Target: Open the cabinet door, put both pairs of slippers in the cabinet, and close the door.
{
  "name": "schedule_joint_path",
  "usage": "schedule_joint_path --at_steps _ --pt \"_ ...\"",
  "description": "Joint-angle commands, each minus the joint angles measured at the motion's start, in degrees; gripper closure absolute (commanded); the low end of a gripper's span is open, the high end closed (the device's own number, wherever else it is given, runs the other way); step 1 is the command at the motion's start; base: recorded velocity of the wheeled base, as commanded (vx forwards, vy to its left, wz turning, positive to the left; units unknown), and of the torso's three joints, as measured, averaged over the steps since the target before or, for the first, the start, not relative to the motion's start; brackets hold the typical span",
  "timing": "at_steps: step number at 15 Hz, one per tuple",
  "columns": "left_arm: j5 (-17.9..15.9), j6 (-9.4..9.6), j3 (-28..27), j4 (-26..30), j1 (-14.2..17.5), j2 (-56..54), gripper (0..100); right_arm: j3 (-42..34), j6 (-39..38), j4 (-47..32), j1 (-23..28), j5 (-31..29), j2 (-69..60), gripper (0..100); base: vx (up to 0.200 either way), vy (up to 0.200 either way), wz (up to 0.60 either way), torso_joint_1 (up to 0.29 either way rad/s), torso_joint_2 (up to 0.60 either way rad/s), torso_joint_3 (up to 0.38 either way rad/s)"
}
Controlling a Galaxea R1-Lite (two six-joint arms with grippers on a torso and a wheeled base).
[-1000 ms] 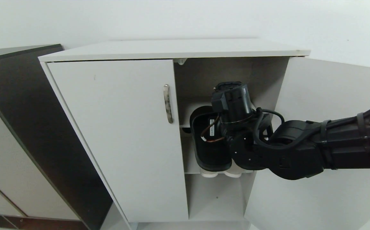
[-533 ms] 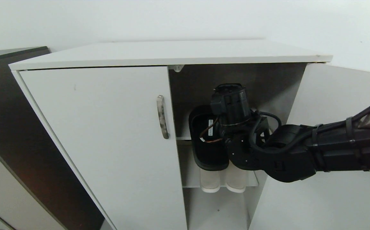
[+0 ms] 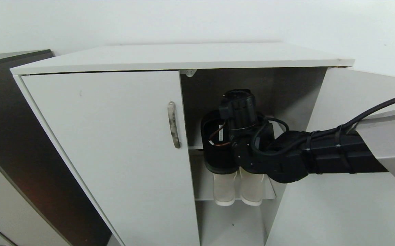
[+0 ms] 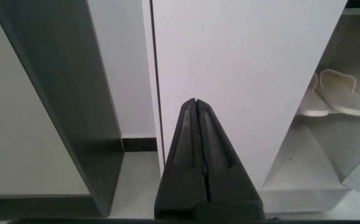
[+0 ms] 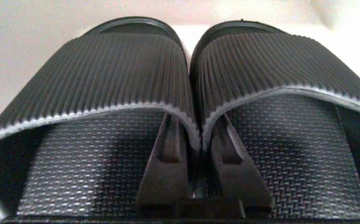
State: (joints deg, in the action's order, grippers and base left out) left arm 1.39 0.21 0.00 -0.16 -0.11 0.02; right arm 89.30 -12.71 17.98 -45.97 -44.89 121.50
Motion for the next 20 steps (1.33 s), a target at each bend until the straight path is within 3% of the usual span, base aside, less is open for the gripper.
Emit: schedule_joint_path --at_steps 1,10,17,18,20 --pt "0.02 -0.03 0.0 -0.02 -0.07 0.06 100 6.15 1.38 -1.55 1.94 0.06 4.27 100 0.0 0.0 0.0 0.0 0.0 0.0" --pt "0.1 -0.12 0.0 -0.02 0.02 0.06 100 22.24 1.82 -9.98 4.22 0.41 11.12 100 0.0 0.0 0.0 0.0 0.0 0.0" --pt "0.1 -0.12 0.0 -0.02 -0.07 0.06 100 23.12 1.64 -10.86 4.93 0.41 12.62 100 0.0 0.0 0.0 0.0 0.0 0.0" --pt "0.1 -0.21 0.0 -0.02 -0.07 0.06 100 23.03 1.55 -10.86 4.93 0.41 12.62 0 0.0 0.0 0.0 0.0 0.0 0.0" --pt "0.1 -0.21 0.0 -0.02 0.02 -0.02 100 22.41 1.55 -10.95 4.84 0.41 12.18 0 0.0 0.0 0.0 0.0 0.0 0.0"
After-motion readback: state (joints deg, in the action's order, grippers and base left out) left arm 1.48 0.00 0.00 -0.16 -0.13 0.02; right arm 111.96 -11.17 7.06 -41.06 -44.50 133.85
